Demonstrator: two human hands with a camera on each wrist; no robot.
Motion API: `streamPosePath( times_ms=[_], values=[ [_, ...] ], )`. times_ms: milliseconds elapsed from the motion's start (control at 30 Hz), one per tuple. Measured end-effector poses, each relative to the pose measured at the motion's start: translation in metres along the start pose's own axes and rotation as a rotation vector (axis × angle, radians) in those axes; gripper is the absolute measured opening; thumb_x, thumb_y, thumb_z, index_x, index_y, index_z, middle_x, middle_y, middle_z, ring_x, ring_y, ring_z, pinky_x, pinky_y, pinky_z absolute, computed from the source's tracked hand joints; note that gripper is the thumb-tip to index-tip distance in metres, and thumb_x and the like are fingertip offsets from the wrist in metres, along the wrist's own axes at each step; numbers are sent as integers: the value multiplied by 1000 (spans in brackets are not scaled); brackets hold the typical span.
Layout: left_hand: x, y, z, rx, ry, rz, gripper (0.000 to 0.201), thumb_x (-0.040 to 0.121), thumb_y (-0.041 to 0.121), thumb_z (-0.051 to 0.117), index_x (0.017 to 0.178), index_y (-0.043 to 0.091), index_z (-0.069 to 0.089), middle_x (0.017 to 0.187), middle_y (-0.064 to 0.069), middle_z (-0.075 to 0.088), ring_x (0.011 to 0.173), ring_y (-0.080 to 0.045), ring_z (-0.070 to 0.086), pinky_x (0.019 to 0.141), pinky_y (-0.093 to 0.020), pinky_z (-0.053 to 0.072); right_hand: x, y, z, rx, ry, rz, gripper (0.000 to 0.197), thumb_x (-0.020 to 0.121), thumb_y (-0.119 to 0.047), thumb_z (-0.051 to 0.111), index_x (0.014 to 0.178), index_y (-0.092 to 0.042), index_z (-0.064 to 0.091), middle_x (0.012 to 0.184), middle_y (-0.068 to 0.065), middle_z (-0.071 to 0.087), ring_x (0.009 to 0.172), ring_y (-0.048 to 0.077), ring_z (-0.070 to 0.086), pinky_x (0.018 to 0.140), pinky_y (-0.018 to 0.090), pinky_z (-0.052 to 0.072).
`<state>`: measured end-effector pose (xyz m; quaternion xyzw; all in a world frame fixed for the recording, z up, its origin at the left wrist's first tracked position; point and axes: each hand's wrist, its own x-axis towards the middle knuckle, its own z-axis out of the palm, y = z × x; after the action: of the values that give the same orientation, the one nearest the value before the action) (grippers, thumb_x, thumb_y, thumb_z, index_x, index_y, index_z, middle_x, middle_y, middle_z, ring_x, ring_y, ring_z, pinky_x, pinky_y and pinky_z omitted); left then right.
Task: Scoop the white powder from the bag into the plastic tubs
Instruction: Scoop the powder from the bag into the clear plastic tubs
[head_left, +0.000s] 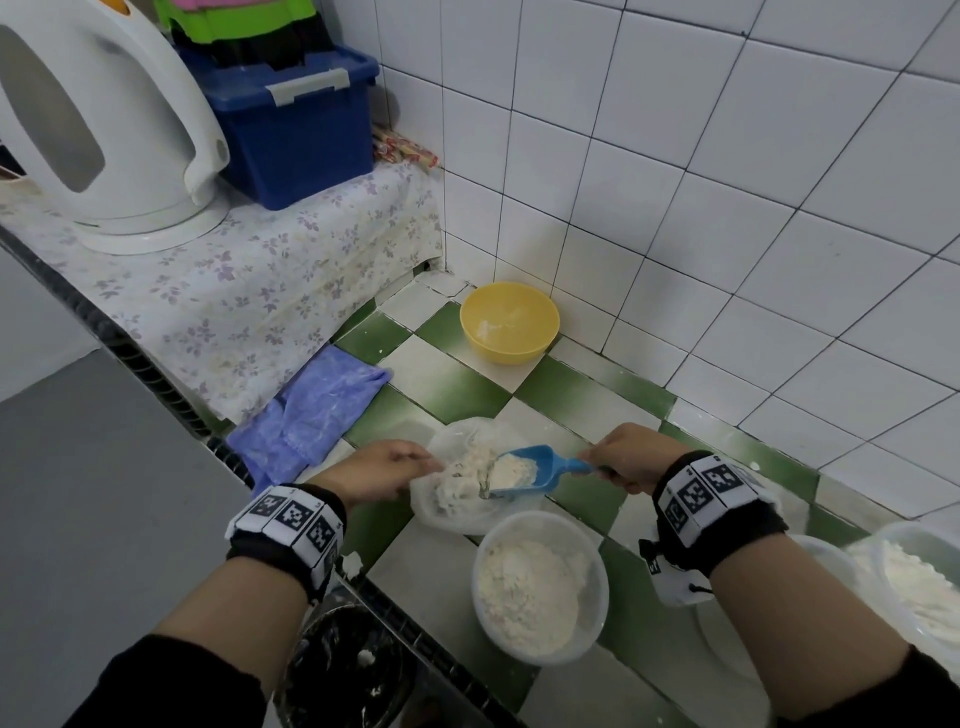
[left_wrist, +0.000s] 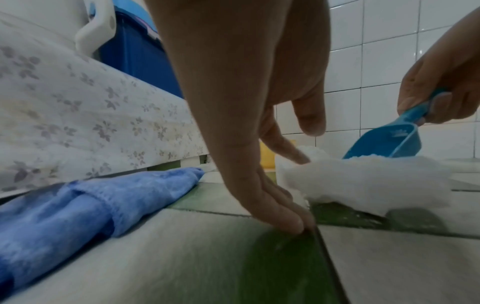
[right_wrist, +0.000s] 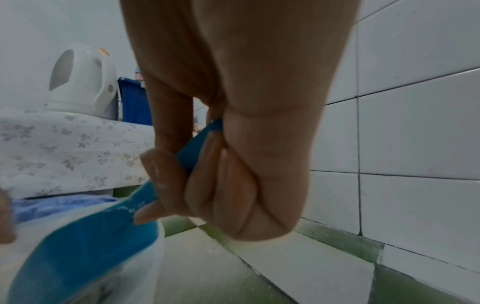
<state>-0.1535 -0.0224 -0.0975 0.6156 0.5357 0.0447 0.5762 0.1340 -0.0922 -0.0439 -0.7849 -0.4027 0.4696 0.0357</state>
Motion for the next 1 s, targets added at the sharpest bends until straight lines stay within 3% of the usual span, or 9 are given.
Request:
streamPosePath(
  times_ms=[100,167,300,467,533,667,767,900,1000],
  values=[
    [8,19,0,35,12,131,17,94,30,63,99,20,76,109,1,71,103,-17,64,85,-32,50,-6,6,-5,-7,8,-2,31,93,-27,55,68,-10,60,58,1,47,51,13,36,51,24,32],
    [19,32,5,102,-58,177,19,96,32,59,103,23,75,112,5,68,109,-13,61,96,-32,47,-11,8,-6,-11,-6,-6,31,92,-28,56,67,-10,59,57,1,46,49,13,36,50,24,32],
    [38,48,20,382,-165,27,55,99,54,41,132,14,60,138,-3,55,130,-22,49,114,-37,33,-15,12,-4,20,-7,17,31,93,-29,55,68,-10,59,56,0,46,49,13,35,51,24,32],
    [52,28,25,220,-78,-60,57,98,53,44,139,13,53,145,-6,51,131,-23,49,113,-38,36,-12,17,-5,74,59,14,31,94,-25,54,68,-9,56,55,2,44,49,13,35,50,23,31],
    [45,27,27,196,-73,-94,54,100,47,44,141,11,48,144,-10,50,130,-28,49,110,-37,40,-11,18,-7,98,86,-1,32,94,-25,55,65,-10,56,54,1,44,48,13,36,49,23,31],
    [30,29,30,-66,-99,-226,49,96,48,54,127,10,54,118,-11,60,102,-28,67,96,-40,53,-10,19,-10,196,124,-27,34,92,-29,56,64,-11,57,52,0,45,47,12,36,48,22,31],
    [19,37,18,-24,-127,-258,48,95,51,53,105,7,70,107,-15,68,84,-28,72,81,-36,59,-12,19,-11,213,86,-20,34,93,-29,56,68,-7,61,52,0,45,48,13,34,49,23,30],
    [31,44,10,123,86,-214,46,93,50,59,82,5,63,83,-11,70,67,-21,64,60,-27,52,-11,19,-7,164,55,17,29,94,-29,54,79,-6,63,56,1,46,49,12,35,50,23,32],
    [50,39,14,260,188,-134,41,90,46,63,83,6,60,82,-9,61,70,-19,58,65,-28,46,-10,16,-5,103,54,32,28,92,-27,55,73,-8,62,57,0,46,49,12,35,50,22,32]
  ],
)
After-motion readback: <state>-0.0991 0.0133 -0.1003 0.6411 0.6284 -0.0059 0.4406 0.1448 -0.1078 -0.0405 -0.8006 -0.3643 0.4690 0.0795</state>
